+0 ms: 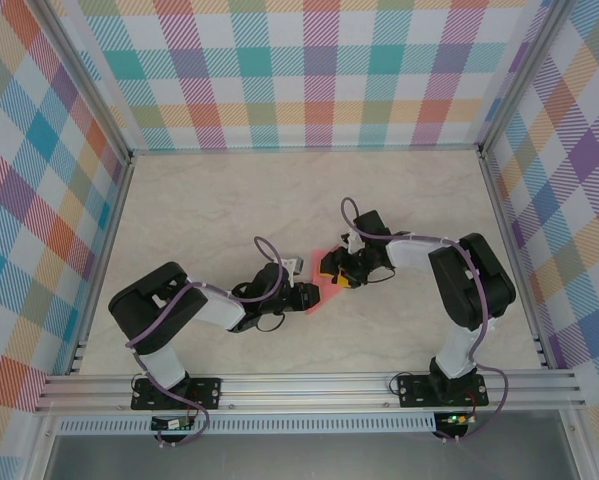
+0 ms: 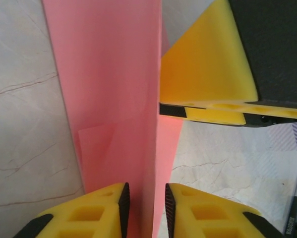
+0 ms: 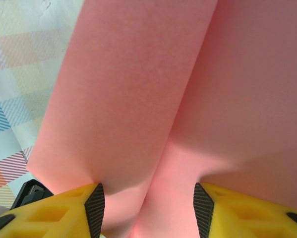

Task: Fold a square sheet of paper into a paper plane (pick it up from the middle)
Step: Fourth fold the wing at the center of the table.

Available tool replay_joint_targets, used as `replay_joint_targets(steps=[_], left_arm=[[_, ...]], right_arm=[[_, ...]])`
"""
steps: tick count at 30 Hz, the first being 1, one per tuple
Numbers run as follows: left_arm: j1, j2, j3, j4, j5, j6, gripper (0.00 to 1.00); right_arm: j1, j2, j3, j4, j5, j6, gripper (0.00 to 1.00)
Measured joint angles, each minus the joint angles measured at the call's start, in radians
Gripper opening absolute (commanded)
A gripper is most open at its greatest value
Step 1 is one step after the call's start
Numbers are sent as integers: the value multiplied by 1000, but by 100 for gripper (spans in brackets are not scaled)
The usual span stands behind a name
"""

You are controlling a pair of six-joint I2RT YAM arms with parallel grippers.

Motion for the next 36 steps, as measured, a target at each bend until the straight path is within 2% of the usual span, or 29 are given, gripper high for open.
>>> replay_joint_targets(steps=[5,9,12,16,19,22,31,36], left_arm=[[9,2,5,-1,19,-10,32],[18,-24,4,-35,24,-13,42],[29,-94,3,-110,0,-10,49],[33,-226,2,-199,-47,-9,49],[33,-288,2,-231,-61,-14,45],[33,-288,13,-249,-46,-27,36],[35,-141,122,-265,30,-63,14],[38,-74,142,-271,40,-67,7]], right_arm=[[2,8,16,-23,10,-7,54],[3,10,25,-38,22,-14,55],[8,10,31,-48,33,-16,55],[11,12,39,-61,45,-18,56],[16,12,46,-72,56,-18,56],[21,17,56,-87,70,-15,57],[28,25,76,-116,89,-14,57],[31,28,84,-128,98,-14,56]])
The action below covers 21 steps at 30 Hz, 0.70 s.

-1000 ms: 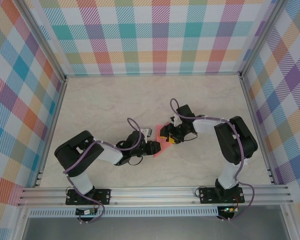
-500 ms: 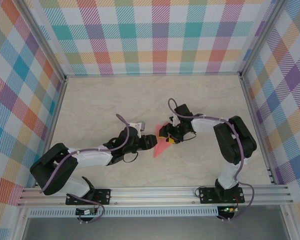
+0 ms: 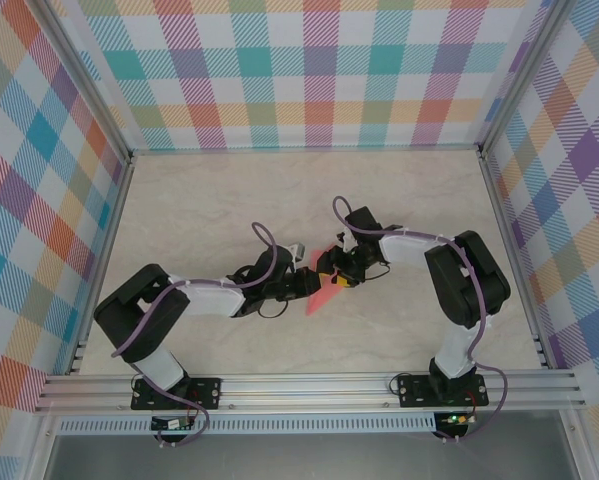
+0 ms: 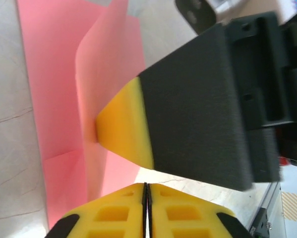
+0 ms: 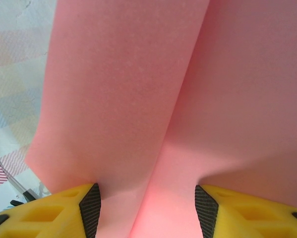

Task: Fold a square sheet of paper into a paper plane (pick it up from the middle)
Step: Fourth fold the wing at the center of the table.

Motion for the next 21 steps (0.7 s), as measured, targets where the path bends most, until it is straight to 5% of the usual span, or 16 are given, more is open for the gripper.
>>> replay_joint_targets(steps=[21], left_arm=[[23,66,0,8,5,-21,4]], right_arm=[[4,29,46,-64,17,0,54]])
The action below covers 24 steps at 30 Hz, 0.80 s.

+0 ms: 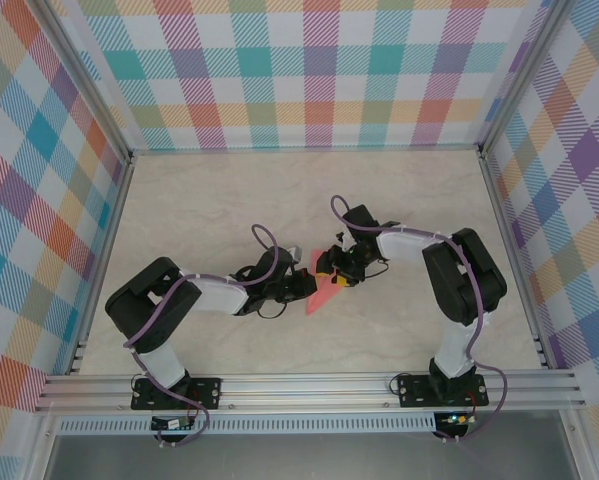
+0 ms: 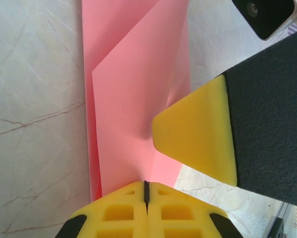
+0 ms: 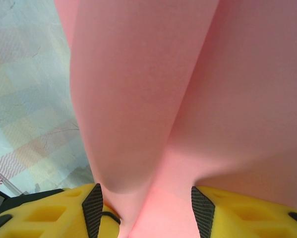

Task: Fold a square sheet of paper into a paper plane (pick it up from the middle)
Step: Fourth fold the wing at the center of the table.

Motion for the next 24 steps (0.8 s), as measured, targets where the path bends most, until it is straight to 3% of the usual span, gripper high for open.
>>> replay_joint_targets(steps=[24], left_arm=[[19,-72,2,-5,10,-22,3]], right_arm=[[18,38,66,-96,55,-1,48]])
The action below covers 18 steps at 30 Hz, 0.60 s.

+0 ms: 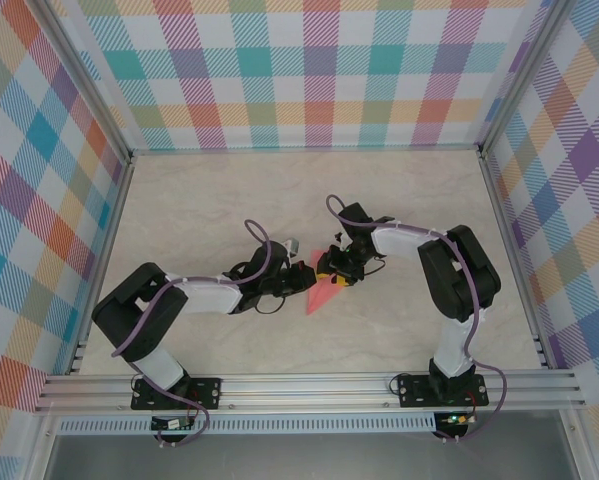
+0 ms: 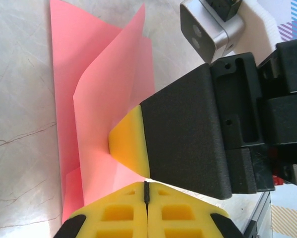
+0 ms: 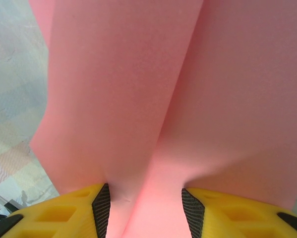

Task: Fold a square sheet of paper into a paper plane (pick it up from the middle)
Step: Fourth fold the wing at the center of the table.

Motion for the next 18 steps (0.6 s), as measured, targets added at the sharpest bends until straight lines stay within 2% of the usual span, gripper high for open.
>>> replay_joint_targets(steps=[18], left_arm=[[0,84,18,-21,12,0,1]], right_arm=[[1,15,15,-28,14,-1,42]])
